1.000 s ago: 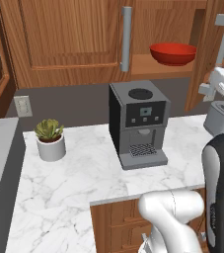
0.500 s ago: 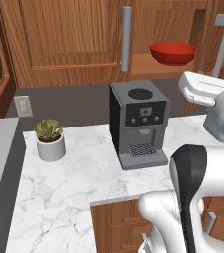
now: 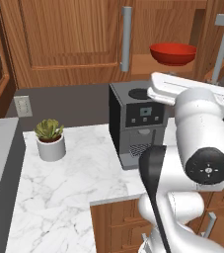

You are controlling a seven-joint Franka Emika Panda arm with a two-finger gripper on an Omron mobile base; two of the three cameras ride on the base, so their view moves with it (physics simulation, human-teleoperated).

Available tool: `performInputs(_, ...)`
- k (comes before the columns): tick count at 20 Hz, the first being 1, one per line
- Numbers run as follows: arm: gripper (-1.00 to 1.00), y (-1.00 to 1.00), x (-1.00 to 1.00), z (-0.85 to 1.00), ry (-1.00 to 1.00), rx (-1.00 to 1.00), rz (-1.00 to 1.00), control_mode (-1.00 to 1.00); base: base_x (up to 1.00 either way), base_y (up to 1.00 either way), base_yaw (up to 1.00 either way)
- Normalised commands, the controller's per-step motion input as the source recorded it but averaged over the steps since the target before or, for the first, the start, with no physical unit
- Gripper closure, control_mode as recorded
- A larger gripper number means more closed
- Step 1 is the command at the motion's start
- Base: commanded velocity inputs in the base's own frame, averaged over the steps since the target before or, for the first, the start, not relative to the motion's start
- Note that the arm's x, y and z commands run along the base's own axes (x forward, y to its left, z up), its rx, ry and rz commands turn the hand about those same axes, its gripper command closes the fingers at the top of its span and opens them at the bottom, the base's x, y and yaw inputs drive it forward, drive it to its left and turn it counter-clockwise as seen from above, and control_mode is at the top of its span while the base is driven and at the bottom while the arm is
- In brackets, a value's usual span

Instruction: Move the bowls from the cabinet to the plates on the dining table.

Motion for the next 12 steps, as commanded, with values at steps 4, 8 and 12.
performInputs(4, -1.00, 0.22, 0.25, -0.08, 0.04, -0.05, -0.15, -1.00, 0.00, 0.00, 0.00)
performInputs(8, -1.00, 0.13, 0.13, -0.07, 0.07, -0.05, -0.18, -1.00, 0.00, 0.00, 0.00)
performInputs(12, -1.00, 0.04, 0.07, -0.07, 0.08, -0.04, -0.20, -1.00, 0.00, 0.00, 0.00)
